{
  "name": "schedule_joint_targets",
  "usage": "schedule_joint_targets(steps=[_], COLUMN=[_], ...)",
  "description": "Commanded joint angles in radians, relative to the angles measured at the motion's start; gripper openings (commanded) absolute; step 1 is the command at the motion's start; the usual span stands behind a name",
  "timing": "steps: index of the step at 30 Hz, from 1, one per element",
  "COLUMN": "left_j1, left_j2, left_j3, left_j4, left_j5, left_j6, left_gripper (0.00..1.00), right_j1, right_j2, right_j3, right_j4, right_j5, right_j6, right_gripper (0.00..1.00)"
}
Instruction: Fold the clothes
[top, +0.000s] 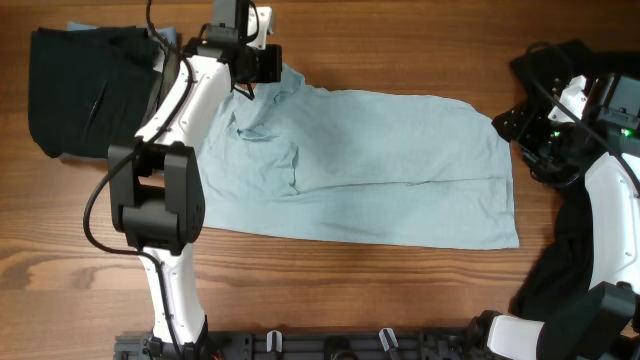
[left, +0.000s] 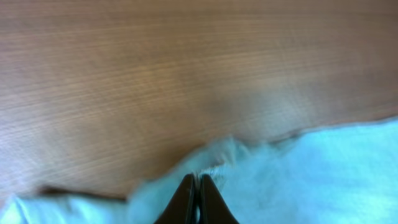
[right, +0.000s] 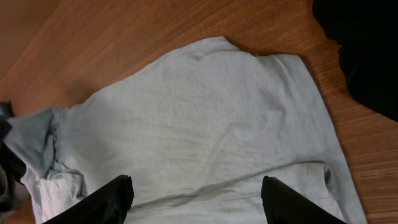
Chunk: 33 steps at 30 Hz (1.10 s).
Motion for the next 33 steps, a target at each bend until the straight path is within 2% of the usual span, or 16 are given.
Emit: schedule_joint_targets(steps=[1,5,6,7,8,13,17,21,33], left_j1=[-0.055,-0.111,-0.12,-0.131,-0.137,-0.143,-0.107,-0.056,0.037], left_j2=[-0.005,-0.005,-0.005,-0.005,-0.005,-0.021,-0.053,-0.05,-0.046], left_j3=[-0.002,-0.002,-0.002,-0.002,-0.002,-0.002,-0.002,-0.006,-0.163], left_j4=[-0.079,-0.152,-0.164,-0.183,-0.196,-0.268,-0.343,-0.381,-0.24], left_j5=[0.031,0.031,0.031,0.026,0.018,-0.063,-0.137,-0.144,-0.139], left_j6=[-0.01,-0.01,-0.009,-0.01,-0.01,-0.01,-0.01,-0.01,-0.009], left_gripper=[0.04,0.07,0.15,0.28,0.32,0.34,0.42,0.48,0.54], right_j1=[0.004,0.004,0.004,0.004,0.004,0.004,0.004,0.004,0.004], right_j2=[-0.002,-0.002,-0.002,-0.002,-0.002,-0.002,-0.002,-0.002,-0.002], right_j3=[-0.001,-0.001,-0.001,-0.001,-0.001,-0.001,-0.001,-0.001,-0.001], right_j4=[0.009,0.018,0.018,0.018,0.018,0.018,0.018,0.026,0.029], right_j5=[0.015,0.014,0.014,0.014,0.014,0.014,0.015,0.014,0.014], right_j6=[0.006,0.006,0.006,0.007,0.007,0.006,0.006,0.006,0.01], right_gripper=[0.71,0.71,0.71,0.71,0.71,0.71,0.71,0.71,0.71])
